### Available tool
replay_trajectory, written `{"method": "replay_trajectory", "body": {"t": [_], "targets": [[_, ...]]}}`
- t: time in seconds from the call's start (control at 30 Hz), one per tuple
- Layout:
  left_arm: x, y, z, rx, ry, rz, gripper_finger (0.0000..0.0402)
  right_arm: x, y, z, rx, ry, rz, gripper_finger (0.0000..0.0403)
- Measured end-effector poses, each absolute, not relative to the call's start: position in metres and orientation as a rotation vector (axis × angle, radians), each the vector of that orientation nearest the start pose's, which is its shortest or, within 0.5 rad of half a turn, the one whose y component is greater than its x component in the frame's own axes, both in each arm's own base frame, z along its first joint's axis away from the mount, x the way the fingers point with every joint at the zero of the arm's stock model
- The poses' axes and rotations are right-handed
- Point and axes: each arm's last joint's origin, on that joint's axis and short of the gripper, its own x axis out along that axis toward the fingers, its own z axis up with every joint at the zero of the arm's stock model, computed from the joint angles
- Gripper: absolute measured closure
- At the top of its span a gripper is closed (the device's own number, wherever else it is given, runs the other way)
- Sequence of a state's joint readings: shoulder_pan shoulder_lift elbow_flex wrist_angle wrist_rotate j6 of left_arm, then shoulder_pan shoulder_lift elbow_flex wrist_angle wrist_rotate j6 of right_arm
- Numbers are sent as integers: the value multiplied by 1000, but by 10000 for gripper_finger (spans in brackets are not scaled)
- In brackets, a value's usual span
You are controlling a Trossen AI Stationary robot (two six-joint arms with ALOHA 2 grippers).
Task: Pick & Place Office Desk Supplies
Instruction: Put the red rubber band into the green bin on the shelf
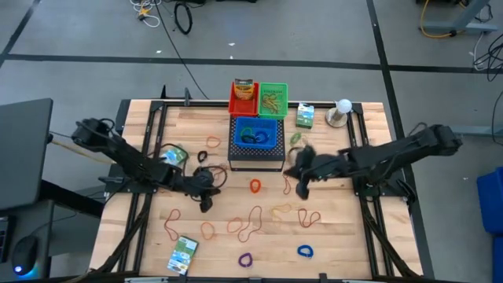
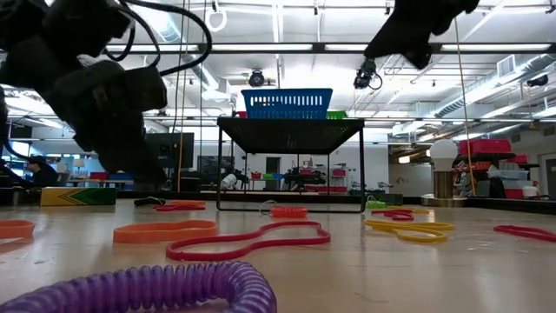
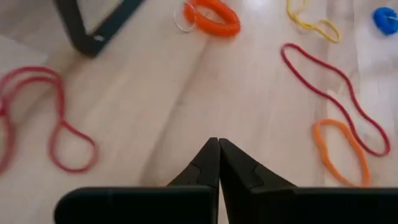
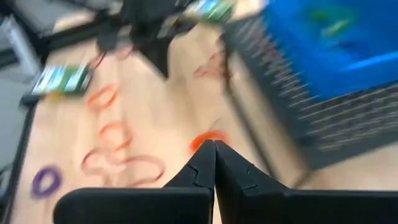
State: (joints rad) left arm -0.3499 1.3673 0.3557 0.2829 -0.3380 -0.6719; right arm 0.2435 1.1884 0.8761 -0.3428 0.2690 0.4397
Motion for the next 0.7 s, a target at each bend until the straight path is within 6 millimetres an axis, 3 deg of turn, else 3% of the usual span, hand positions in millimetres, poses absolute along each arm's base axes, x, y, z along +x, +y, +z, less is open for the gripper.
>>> {"method": "replay_trajectory", "body": {"t": [0.13,0.33,0.53,0.7], "targets": [[199,-71,115,-471,590,244,397,263,73,246,215,733,-64,398],[180,-71,114,-491,331,231,398,296,104,218,240,855,-95,390],[180,-74,122,-331,252,137,396,335,125,188,221,1045,-176,333],[180,-72,122,-334,236,181,394,370,128,165,211,1095,-202,289]]}}
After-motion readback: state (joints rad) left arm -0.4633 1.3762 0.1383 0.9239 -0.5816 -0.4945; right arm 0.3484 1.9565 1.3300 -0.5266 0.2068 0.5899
